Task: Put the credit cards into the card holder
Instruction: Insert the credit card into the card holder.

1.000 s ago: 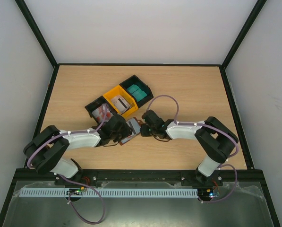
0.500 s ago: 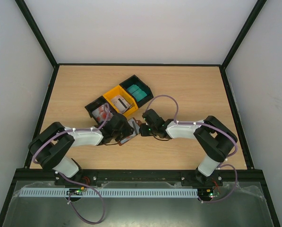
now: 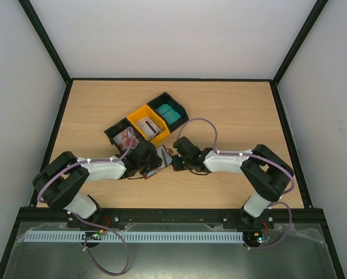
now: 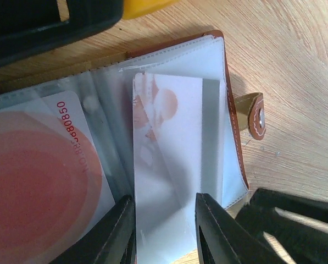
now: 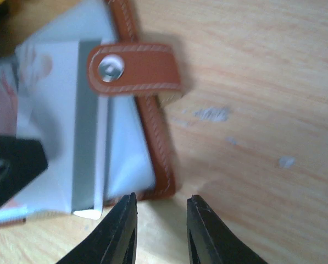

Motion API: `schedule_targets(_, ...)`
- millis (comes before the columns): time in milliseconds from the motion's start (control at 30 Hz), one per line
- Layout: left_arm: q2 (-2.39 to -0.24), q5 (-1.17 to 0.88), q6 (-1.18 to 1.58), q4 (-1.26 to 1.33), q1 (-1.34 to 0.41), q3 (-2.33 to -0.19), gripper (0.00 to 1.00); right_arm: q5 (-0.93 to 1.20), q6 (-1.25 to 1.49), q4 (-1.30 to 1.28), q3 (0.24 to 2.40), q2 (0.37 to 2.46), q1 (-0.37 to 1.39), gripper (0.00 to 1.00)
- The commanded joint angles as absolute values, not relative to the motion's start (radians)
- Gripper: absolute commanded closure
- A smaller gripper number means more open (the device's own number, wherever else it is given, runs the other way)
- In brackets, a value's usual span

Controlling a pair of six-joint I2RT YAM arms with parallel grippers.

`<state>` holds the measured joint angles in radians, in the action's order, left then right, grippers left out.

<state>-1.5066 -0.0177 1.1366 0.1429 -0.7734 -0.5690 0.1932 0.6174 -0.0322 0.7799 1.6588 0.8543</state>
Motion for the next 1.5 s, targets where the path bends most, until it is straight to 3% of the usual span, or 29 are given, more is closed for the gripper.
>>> schedule_targets(0, -1.514, 0.001, 1.138, 0.092, -0.773, -0.552, 0.68, 0.091, 0.537, -0.149, 0.783, 1.612, 0.919, 0.74)
schedule_targets(500, -1.529, -0.021, 1.143, 0.1, -0.783, -0.522, 0.68, -0.026, 0.521, -0.216, 0.919, 1.762, 0.996, 0.7)
schedule_targets(867, -1.533, -0.031, 1.143, 0.125, -0.793, -0.492, 0.68, -0.08, 0.704, -0.204, 0.942, 1.816, 0.996, 0.83)
schedule_targets(1467, -1.501, 0.003, 1.195, 0.22, -0.799, -0.473, 0.72, -0.015, 0.767, -0.124, 0.915, 1.777, 0.946, 0.83)
